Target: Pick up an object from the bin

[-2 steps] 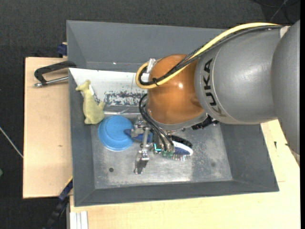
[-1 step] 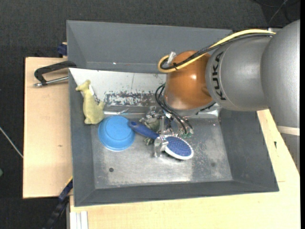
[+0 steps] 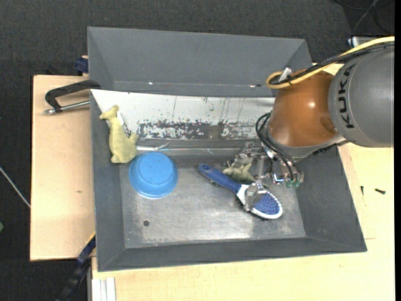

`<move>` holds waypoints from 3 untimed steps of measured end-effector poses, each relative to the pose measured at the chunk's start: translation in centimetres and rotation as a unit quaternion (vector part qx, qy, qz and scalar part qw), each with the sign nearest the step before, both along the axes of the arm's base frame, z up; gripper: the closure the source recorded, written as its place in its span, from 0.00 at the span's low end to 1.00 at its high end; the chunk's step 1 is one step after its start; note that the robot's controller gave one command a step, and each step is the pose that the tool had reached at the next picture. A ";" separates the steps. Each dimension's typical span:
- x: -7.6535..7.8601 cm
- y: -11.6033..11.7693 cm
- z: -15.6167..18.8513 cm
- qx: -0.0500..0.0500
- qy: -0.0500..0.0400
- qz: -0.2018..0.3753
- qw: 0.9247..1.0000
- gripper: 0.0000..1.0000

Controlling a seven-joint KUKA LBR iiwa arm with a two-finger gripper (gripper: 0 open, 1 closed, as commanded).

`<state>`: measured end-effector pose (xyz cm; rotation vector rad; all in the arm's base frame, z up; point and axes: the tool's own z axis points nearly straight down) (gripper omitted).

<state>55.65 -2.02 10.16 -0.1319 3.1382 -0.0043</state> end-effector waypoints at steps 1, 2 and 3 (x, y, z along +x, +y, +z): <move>4.7 3.8 1.5 0.003 -0.004 -0.098 0.995 0.00; 3.5 3.8 -2.4 0.008 -0.011 -0.193 0.981 0.00; 3.8 4.0 -2.0 0.004 -0.006 -0.191 0.981 0.00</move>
Offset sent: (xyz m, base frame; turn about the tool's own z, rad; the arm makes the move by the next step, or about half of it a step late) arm 0.0450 0.0356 0.0132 0.1988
